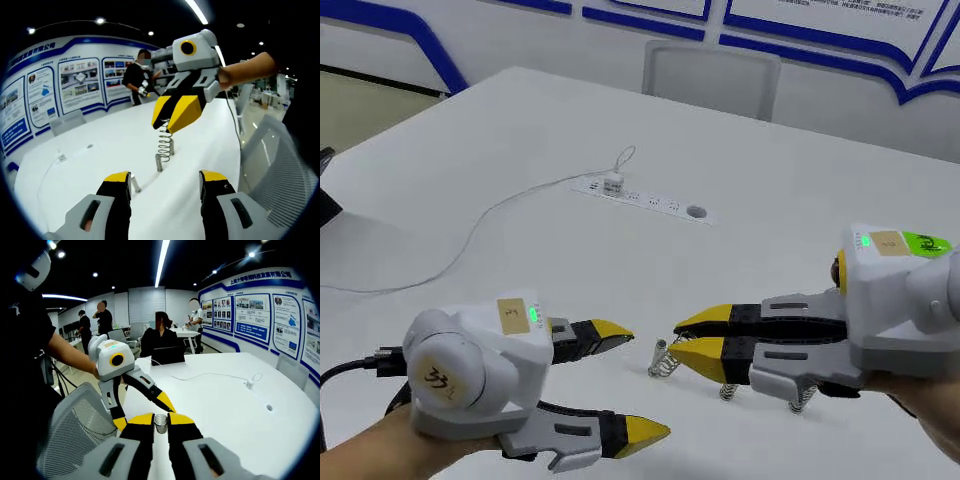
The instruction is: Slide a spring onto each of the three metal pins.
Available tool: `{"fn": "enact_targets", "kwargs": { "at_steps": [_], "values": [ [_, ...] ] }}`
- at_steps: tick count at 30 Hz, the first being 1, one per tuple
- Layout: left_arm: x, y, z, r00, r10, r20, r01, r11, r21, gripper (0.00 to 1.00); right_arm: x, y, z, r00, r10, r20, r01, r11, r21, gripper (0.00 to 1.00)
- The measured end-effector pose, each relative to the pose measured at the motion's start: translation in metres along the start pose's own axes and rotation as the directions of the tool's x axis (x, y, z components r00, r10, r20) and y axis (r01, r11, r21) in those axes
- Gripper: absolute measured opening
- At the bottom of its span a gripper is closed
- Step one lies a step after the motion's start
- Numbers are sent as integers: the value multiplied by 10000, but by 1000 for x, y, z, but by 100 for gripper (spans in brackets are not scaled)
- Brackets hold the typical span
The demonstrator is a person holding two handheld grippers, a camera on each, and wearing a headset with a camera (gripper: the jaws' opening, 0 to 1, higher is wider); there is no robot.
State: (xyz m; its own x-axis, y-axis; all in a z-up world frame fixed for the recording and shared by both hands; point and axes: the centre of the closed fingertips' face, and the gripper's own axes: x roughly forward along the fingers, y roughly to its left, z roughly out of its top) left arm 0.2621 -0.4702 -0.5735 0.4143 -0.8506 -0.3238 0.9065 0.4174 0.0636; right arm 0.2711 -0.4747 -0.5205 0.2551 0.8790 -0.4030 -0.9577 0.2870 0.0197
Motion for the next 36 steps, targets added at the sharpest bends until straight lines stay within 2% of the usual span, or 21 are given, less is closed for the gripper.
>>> {"fn": "enact_targets", "kwargs": {
  "at_steps": [3,6,8,16,23,28,33,36],
  "values": [
    [-2,1,0,10000,-35,88,37,9997,-250,57,-1,-12,0,9996,-288,-51,289,9995,86,10],
    [-4,4,0,9997,114,229,-103,9988,-477,64,-1,-26,1,9985,-549,-70,551,9982,243,10],
    [-5,8,-1,9994,271,211,-260,9982,-539,69,1,-39,-4,9950,-920,-375,930,9953,252,10],
    [-11,16,-9,9985,545,104,-535,9954,-796,79,13,-71,-14,9838,-1626,-757,1669,9845,545,10],
    [-16,25,-13,9955,947,88,-932,9902,-1038,90,28,-79,-29,9756,-1732,-1349,1837,9805,696,10],
    [-19,30,-16,9930,1181,-1,-1173,9858,-1205,100,35,-87,-40,9708,-1802,-1587,1970,9756,974,10],
    [-21,31,-18,9916,1292,-68,-1290,9836,-1261,100,42,-92,-50,9652,-1902,-1796,2139,9690,1234,11],
    [-21,31,-20,9918,1271,-122,-1276,9834,-1288,100,45,-94,-55,9649,-1885,-1828,2164,9652,1471,11]
  ]
}}
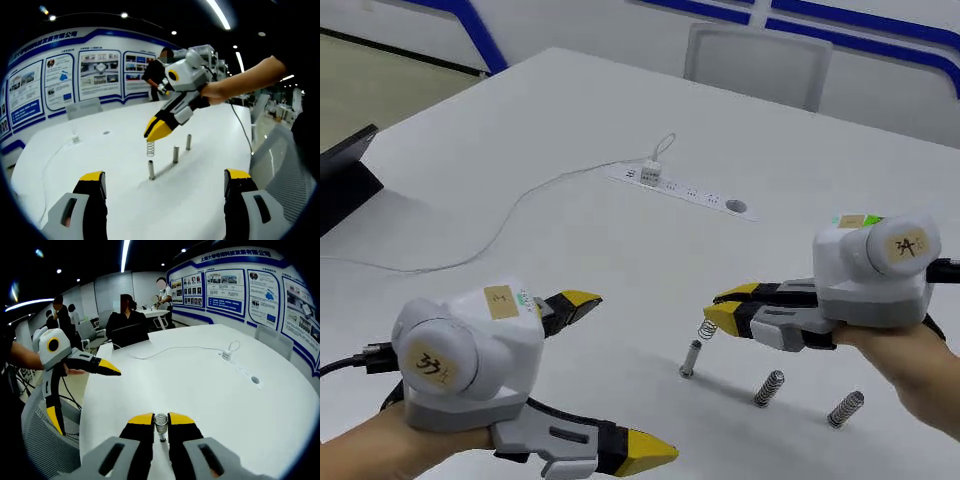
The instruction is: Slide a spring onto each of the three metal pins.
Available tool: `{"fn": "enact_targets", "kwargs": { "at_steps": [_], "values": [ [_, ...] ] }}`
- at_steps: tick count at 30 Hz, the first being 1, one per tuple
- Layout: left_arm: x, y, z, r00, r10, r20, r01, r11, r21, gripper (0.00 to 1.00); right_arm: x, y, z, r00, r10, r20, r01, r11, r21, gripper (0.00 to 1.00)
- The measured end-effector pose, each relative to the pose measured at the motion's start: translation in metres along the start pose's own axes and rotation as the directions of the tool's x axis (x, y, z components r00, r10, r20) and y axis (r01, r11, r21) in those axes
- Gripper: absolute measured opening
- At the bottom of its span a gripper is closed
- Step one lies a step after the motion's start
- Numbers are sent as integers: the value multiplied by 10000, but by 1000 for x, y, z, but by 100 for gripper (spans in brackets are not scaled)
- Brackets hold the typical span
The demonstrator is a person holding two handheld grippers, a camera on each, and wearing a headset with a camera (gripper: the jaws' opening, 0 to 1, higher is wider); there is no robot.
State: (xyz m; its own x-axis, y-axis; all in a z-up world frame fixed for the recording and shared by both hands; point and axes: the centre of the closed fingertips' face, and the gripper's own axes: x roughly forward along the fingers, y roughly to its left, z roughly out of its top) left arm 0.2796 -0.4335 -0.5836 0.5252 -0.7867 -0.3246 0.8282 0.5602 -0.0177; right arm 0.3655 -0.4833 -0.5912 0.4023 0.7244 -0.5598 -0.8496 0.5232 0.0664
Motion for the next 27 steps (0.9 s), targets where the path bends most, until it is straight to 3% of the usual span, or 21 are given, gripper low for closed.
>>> {"fn": "enact_targets", "kwargs": {
  "at_steps": [14,27],
  "values": [
    [0,3,-9,9997,101,-205,-105,9998,-181,100,12,0,-10,9995,9,-308,1,9995,322,11],
    [1,4,-14,9993,121,-350,-132,9994,-317,100,28,6,-33,9924,12,-1229,-42,9997,-244,11]
  ]
}}
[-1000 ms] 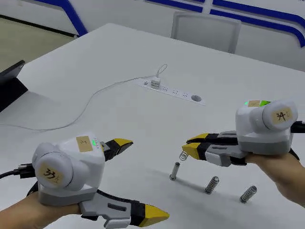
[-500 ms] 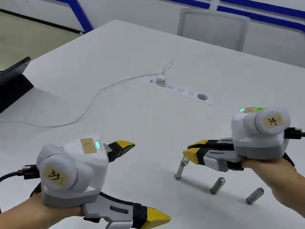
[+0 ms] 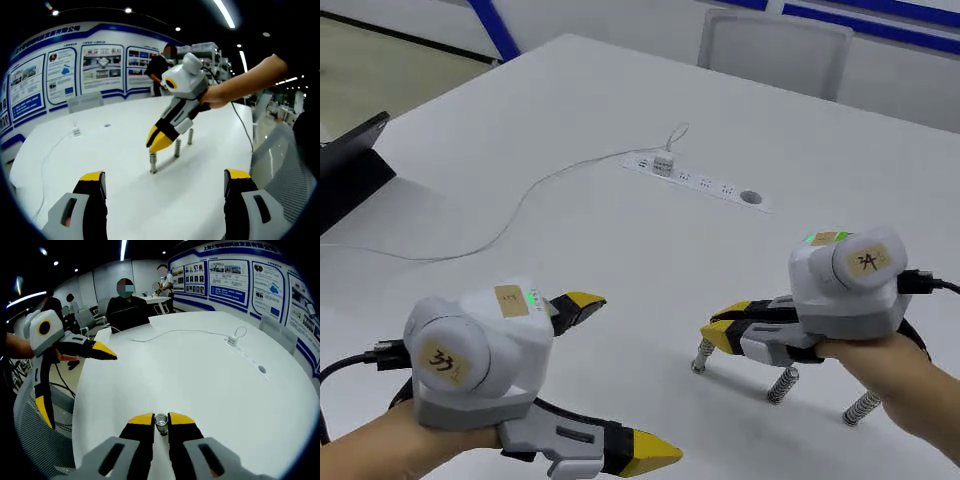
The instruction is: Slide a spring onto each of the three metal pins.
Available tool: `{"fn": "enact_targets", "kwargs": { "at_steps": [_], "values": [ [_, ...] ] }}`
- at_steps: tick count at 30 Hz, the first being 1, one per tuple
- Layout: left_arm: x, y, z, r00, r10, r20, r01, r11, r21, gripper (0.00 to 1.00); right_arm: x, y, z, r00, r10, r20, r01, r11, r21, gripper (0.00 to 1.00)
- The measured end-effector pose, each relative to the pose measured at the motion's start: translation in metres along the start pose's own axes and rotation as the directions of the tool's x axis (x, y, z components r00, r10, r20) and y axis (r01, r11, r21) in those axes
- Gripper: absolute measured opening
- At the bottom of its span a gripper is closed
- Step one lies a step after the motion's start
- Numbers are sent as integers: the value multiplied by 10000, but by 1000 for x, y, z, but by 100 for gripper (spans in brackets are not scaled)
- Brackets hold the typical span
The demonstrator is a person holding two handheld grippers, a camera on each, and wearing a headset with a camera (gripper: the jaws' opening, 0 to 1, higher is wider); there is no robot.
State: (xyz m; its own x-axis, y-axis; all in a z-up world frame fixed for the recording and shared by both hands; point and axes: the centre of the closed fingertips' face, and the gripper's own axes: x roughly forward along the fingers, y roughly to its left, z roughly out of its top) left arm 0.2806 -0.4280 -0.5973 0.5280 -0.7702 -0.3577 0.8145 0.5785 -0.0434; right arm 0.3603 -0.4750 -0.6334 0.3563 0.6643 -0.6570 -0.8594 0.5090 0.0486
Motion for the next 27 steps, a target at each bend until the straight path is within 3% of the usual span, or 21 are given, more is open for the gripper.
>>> {"fn": "enact_targets", "kwargs": {
  "at_steps": [15,27],
  "values": [
    [0,1,-3,10000,5,-82,-6,9999,-110,100,18,1,-22,9976,-142,-681,117,9992,-375,11],
    [-1,0,-6,9999,18,-163,-20,9999,-112,100,18,1,-23,9968,-272,-751,216,9970,-738,11]
  ]
}}
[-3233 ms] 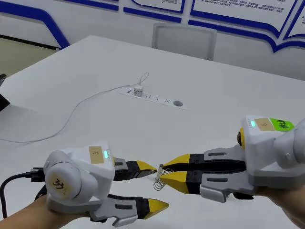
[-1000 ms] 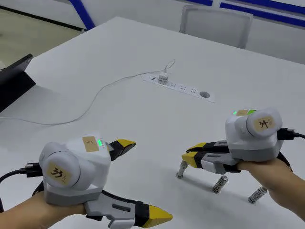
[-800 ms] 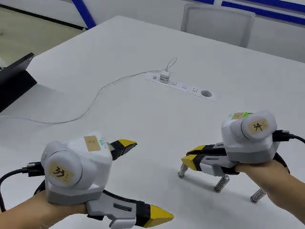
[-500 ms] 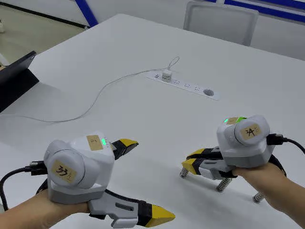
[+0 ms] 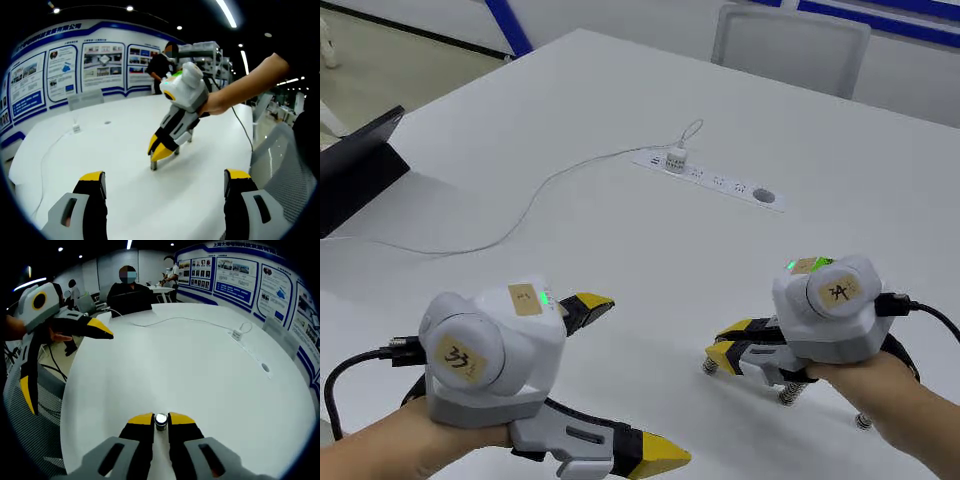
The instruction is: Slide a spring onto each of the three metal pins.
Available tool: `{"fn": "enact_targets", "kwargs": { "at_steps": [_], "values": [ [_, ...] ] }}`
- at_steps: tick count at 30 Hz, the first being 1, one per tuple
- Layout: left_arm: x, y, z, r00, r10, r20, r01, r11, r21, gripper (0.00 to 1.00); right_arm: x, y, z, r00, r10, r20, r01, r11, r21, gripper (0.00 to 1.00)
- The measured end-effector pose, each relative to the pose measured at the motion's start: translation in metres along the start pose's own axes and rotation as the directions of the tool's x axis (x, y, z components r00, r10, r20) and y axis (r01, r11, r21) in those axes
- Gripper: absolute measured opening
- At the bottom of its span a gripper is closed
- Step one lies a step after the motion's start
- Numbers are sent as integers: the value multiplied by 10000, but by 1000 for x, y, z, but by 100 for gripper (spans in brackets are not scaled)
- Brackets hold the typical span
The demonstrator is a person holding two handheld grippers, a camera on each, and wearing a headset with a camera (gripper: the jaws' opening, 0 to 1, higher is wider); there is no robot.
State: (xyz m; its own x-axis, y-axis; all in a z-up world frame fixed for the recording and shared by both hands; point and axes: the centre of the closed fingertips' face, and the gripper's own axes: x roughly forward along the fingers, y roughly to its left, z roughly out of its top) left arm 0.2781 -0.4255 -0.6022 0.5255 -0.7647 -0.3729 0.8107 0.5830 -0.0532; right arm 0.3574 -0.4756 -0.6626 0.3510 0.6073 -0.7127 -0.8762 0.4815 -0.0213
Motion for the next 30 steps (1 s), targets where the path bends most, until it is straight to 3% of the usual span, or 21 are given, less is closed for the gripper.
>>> {"fn": "enact_targets", "kwargs": {
  "at_steps": [5,12,20,25,27,30],
  "values": [
    [0,-1,1,10000,-22,-5,22,10000,17,100,-1,-1,-1,9999,-127,-12,127,9993,-359,12],
    [0,-1,3,10000,9,44,-9,10000,36,100,-12,0,8,9986,-187,486,211,9985,-508,18],
    [1,-2,7,10000,29,64,-30,9999,106,100,-31,1,15,9923,-567,1100,654,9949,-767,23],
    [1,-2,12,9997,159,185,-161,9998,88,100,-50,-7,15,9816,-1244,1450,1335,9896,-546,24],
    [-1,3,19,9967,625,525,-650,9968,469,100,-61,-10,15,9739,-1609,1600,1660,9859,-190,25],
    [-1,2,24,9959,618,664,-641,9974,321,100,-77,-10,13,9615,-2035,1848,2099,9776,-158,26]
  ]
}}
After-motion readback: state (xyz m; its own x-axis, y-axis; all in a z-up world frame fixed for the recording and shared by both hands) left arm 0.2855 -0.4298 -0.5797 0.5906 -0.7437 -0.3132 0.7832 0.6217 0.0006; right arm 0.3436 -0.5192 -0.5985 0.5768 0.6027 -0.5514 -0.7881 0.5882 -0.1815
